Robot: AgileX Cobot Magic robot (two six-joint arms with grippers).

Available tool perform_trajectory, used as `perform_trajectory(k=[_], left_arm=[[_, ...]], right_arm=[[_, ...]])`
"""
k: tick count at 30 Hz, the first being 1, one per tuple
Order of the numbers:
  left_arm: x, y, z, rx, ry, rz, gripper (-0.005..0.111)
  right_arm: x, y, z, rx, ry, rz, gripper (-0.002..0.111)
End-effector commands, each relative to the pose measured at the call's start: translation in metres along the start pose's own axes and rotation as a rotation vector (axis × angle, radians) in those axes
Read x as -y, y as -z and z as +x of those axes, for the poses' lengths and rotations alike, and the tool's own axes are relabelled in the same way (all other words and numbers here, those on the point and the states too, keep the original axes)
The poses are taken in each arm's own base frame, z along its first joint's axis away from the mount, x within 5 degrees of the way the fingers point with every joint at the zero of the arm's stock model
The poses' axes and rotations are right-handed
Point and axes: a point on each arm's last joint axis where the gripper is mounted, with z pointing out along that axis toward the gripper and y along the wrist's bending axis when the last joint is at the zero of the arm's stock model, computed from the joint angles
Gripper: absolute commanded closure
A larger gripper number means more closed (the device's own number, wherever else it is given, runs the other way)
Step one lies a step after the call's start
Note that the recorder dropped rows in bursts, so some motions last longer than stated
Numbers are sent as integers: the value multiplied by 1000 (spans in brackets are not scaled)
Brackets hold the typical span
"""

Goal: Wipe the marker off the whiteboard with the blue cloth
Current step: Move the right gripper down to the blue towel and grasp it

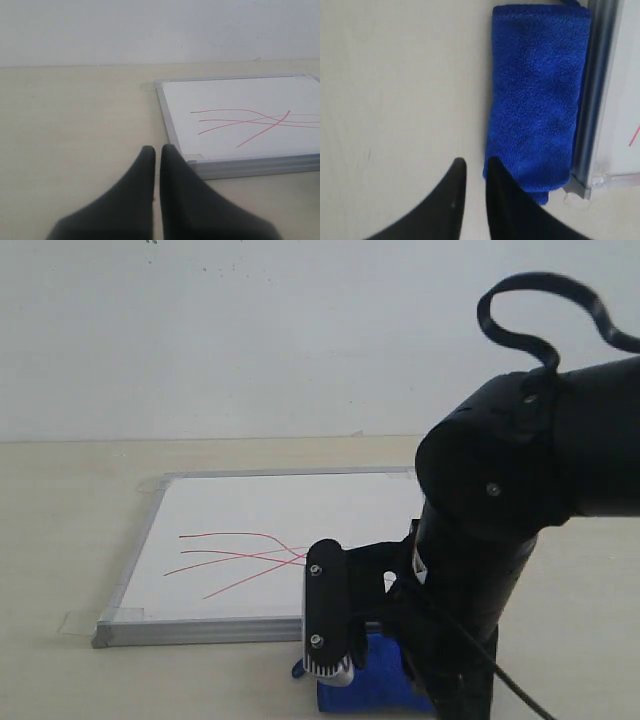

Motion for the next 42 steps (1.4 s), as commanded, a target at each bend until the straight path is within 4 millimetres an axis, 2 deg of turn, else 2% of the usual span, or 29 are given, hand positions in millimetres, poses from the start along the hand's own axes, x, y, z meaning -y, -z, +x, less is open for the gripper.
perform_trajectory(k=[1, 3, 19, 29, 31, 40, 42], left_arm=[[0, 0, 1, -2, 13, -2, 103], [0, 0, 1, -2, 13, -2, 103], [0, 0, 1, -2, 13, -2, 103], [0, 0, 1, -2, 13, -2, 103], [0, 0, 1, -2, 13, -2, 103], [0, 0, 1, -2, 13, -2, 103], [0, 0, 1, -2, 13, -2, 103]], right_arm=[[5, -9, -7, 20, -22, 24, 62], [6, -16, -9, 16, -21, 18, 52], [16, -74, -21, 5, 30, 34, 52], [21, -85, -20, -29, -5, 88, 52], [21, -86, -20, -28, -9, 88, 58], [21, -86, -18, -47, -47, 81, 108], [19, -86, -17, -68, -50, 68, 108]])
